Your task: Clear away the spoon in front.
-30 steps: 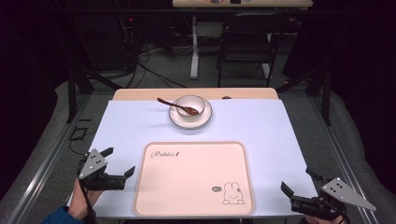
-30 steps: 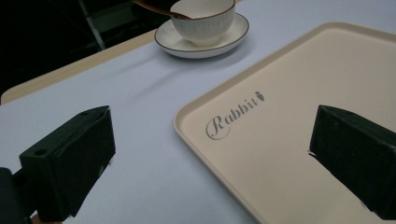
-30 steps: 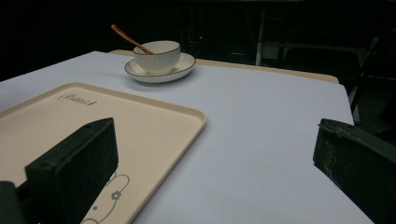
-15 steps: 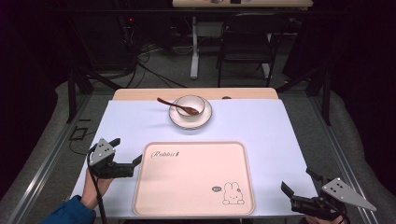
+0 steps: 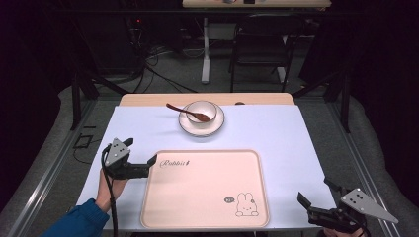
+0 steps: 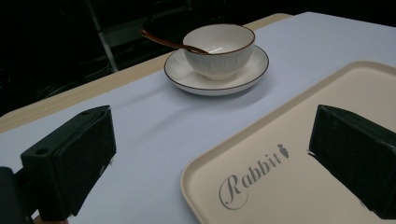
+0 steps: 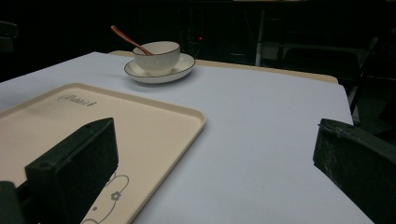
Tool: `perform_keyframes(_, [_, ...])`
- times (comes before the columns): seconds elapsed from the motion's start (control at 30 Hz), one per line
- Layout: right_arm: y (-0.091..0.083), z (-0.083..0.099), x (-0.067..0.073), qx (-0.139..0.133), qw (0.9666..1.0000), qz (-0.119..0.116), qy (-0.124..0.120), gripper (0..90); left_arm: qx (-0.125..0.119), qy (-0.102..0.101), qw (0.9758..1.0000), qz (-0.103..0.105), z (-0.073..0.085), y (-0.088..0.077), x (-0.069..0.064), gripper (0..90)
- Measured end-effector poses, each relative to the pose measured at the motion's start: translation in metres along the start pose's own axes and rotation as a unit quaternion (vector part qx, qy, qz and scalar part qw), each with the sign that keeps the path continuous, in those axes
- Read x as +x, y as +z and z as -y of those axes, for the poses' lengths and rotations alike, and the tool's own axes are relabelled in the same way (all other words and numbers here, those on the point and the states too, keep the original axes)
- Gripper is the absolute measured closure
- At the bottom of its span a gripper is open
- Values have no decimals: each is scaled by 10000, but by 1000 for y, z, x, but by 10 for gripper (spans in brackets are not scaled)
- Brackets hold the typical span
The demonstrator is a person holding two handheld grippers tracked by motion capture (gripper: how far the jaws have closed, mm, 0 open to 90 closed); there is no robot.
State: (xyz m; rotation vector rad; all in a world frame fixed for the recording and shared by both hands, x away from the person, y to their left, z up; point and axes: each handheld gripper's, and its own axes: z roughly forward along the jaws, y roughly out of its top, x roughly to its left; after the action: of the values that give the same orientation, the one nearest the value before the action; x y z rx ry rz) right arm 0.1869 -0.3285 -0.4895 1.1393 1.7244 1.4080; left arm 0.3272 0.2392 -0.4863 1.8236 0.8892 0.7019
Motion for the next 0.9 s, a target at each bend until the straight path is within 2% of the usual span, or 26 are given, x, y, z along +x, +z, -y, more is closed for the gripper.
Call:
perform_keyframes(0.3, [0,0,0,-5,10000,1,10,0,39,-52,9999,-146,-4,15,9,6])
perform_keyframes(0.37, [0,0,0,0,10000,1,-6,0,9,-115,9998,-190,-5,19,10,6])
perform_keyframes(0.47, [0,0,0,-3,10000,4,4,0,5,-164,9997,-156,-6,21,12,6])
perform_keyframes(0.5, [0,0,0,-1,10000,5,-3,0,-5,-166,9996,-238,-8,25,15,5])
perform_keyframes(0.67, [0,0,0,1,10000,10,-5,0,-46,-209,9991,-355,-11,35,19,4])
perform_keyframes(0.9, [0,0,0,1,10000,10,-1,0,-52,-313,9985,-436,-16,52,22,4])
